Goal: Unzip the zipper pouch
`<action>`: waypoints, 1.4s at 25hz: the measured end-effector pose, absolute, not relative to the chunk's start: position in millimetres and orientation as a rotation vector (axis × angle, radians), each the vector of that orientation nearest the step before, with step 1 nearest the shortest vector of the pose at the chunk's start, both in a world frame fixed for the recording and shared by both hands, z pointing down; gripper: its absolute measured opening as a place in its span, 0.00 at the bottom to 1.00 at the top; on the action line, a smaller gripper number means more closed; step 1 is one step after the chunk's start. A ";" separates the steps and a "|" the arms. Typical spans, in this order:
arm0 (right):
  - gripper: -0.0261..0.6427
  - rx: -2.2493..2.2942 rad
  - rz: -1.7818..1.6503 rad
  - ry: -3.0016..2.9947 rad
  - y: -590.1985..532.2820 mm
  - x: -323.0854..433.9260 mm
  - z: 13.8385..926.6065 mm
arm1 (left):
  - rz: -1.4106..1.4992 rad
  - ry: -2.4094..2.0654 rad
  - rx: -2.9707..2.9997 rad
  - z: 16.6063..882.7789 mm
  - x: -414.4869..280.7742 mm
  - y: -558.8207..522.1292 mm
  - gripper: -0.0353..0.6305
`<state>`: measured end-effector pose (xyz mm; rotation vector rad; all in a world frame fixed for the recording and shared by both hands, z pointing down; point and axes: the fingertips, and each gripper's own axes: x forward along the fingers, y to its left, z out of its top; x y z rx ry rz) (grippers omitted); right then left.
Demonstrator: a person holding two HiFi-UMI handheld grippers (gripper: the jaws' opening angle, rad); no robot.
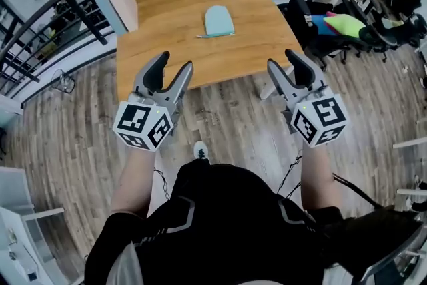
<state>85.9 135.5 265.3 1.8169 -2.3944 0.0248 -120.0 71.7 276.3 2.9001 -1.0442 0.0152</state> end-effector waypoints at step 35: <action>0.35 1.685 0.138 -2.439 -128.5 97.6 305.9 | 0.105 -1.045 2.888 316.4 -122.2 -155.7 0.48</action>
